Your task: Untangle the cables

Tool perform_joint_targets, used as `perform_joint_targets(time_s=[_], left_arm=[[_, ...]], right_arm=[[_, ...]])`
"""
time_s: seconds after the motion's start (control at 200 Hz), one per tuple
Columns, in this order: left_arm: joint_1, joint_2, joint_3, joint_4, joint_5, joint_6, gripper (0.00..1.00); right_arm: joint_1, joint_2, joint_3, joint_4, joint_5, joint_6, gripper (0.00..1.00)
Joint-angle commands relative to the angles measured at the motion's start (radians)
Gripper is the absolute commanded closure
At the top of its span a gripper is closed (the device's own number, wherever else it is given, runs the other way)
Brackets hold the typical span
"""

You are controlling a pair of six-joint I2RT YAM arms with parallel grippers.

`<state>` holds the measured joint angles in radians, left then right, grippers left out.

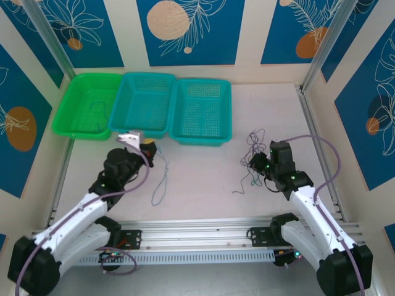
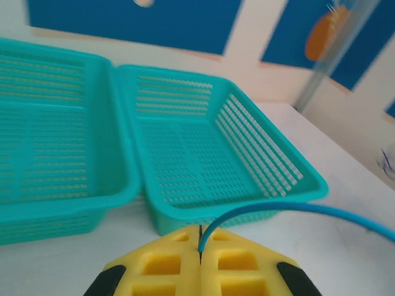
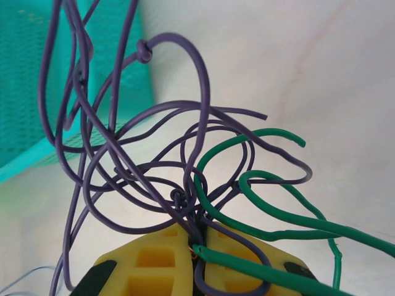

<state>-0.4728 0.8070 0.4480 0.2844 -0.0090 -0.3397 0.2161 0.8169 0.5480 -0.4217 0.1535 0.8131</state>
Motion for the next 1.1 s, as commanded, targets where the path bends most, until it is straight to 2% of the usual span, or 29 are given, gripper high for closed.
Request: perform_joint_targets(time_s=[0.0,0.075,0.15,0.415,0.66,0.745,0.925,1.0,1.095], left_arm=[[0.062,-0.085,0.03,-0.193,0.021,-0.046,1.0],[0.124,-0.093,0.075,-0.227,0.057,-0.065,1.0],[0.194,-0.04,0.164,-0.269,0.099,-0.064,1.0],[0.451,0.202,0.639,-0.387,0.21,-0.045,1.0],[0.58,0.452,1.12,-0.454,0.185,0.022,1.0],[0.598,0.569,1.293,-0.491,0.135,0.072,1.0],[0.678,0.851,1.603,-0.539,0.093,0.061,1.0],[0.719,1.001,1.791,-0.627,0.098,0.046,1.0],[0.74,1.209,2.078,-0.827,0.14,0.052,1.0]], right_arm=[[-0.021,-0.008,-0.021,-0.04,0.012,0.053,1.0],[-0.023,-0.004,-0.035,-0.003,-0.033,0.048,1.0],[-0.021,-0.001,-0.052,0.045,-0.082,0.052,1.0],[-0.018,0.01,-0.066,0.06,-0.125,0.068,1.0],[-0.014,0.015,-0.069,0.063,-0.157,0.077,1.0],[-0.014,0.026,-0.044,0.049,-0.163,0.067,1.0],[-0.013,0.057,0.042,-0.017,-0.17,0.02,1.0],[-0.011,0.065,0.058,-0.031,-0.17,0.011,1.0],[-0.009,0.078,0.059,-0.031,-0.166,0.014,1.0]])
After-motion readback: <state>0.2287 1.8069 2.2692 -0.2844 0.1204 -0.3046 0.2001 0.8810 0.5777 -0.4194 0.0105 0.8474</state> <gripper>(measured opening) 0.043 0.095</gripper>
